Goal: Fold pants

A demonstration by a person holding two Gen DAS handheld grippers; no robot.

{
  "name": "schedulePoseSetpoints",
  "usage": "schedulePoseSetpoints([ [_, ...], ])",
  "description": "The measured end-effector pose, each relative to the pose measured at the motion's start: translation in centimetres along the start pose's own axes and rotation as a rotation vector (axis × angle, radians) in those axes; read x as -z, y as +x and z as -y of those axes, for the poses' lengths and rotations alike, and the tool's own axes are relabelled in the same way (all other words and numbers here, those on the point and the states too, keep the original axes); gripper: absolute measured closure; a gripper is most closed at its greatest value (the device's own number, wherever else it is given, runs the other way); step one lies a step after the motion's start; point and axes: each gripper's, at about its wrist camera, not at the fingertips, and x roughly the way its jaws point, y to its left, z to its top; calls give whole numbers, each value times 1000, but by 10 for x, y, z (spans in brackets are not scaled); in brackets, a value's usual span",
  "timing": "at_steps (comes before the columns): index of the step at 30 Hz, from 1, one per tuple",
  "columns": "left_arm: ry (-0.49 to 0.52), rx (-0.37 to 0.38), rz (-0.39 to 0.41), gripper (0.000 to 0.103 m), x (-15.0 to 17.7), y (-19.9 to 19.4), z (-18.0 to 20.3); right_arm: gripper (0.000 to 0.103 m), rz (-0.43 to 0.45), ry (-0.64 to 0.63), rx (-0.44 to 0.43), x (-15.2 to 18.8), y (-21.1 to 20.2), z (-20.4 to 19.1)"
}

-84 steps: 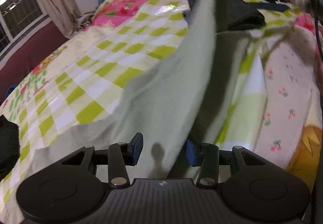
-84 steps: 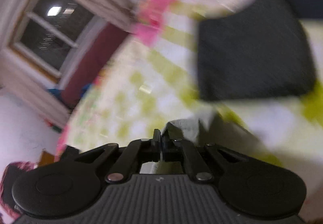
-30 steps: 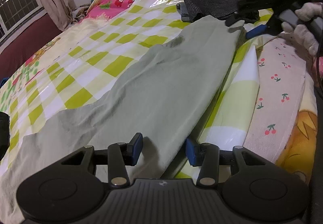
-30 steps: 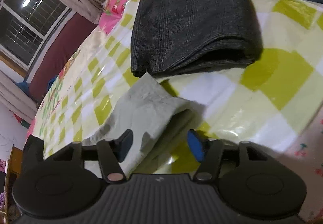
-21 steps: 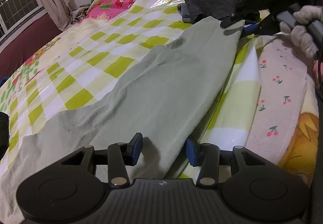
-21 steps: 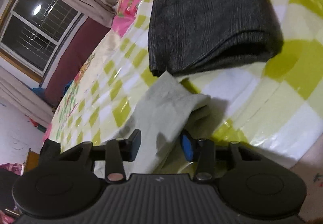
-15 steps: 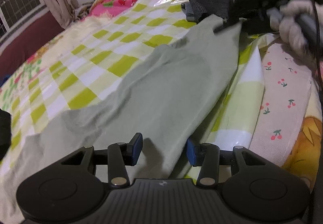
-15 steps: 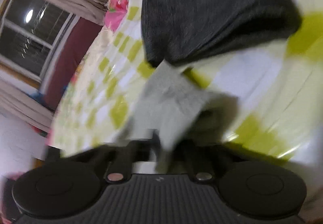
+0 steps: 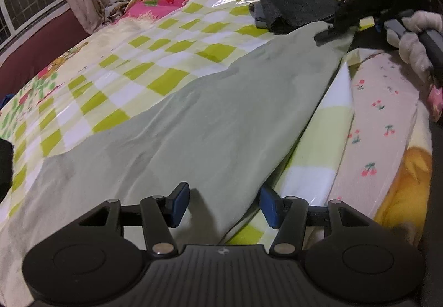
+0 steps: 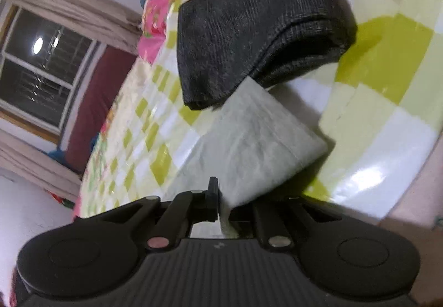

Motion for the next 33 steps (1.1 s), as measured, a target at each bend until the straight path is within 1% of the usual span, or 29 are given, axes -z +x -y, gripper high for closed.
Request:
schedulePoseSetpoints([
  [3, -16, -16, 0, 34, 4, -1, -4, 85, -10, 28, -14, -6, 9, 3],
  [5, -26, -17, 11, 34, 3, -4, -6, 86, -8, 29, -10, -8, 13, 2],
  [7, -12, -29, 22, 34, 3, -6, -6, 96, -6, 12, -3, -10, 10, -5],
  [9, -6, -32, 25, 34, 3, -6, -7, 98, 45, 20, -59, -12, -3, -13],
  [10, -11, -31, 18, 31, 4, -4, -9, 98, 75, 21, -63, -16, -8, -15],
  [11, -21, -27, 4, 29, 6, -1, -11, 98, 90, 15, -51, -20, -10, -15],
  [12, -36, -24, -6, 29, 8, 2, -13, 98, 87, 8, -18, -23, -6, -12],
  [14, -89, -9, -10, 29, 11, 4, -20, 98, 36, 13, 61, -22, 7, -5],
  [15, -101, -8, -8, 29, 11, 2, -21, 98, 11, 8, 75, -18, 11, -2],
  [16, -102, -13, -1, 29, 12, -1, -22, 98, 4, 5, 68, -15, 11, -1],
  [18, -91, -19, 6, 29, 13, -4, -23, 95, -4, 35, 27, -11, 9, 3],
  [20, -82, -18, 6, 29, 14, -4, -23, 95, 0, 82, 6, -14, 8, 7],
  [22, -90, -16, 7, 29, 14, -3, -24, 89, -10, 114, -9, -17, 8, 8],
  [24, -104, -14, 8, 29, 14, -3, -24, 78, 0, 125, -17, -19, 3, 9],
  [26, -102, -10, 9, 29, 14, -2, -23, 72, 15, 109, -23, -21, -6, 8],
  [27, -99, -8, 8, 29, 14, -2, -22, 70, 22, 90, -24, -21, -9, 7],
  [28, -94, -6, 7, 29, 14, -1, -21, 70, 21, 69, -15, -19, -12, 6],
  [32, -78, -10, 5, 29, 12, -1, -18, 68, 4, 9, 33, -19, 0, -8],
  [33, -74, -13, 5, 29, 12, -1, -18, 70, 9, -24, 48, -21, 2, -15],
])
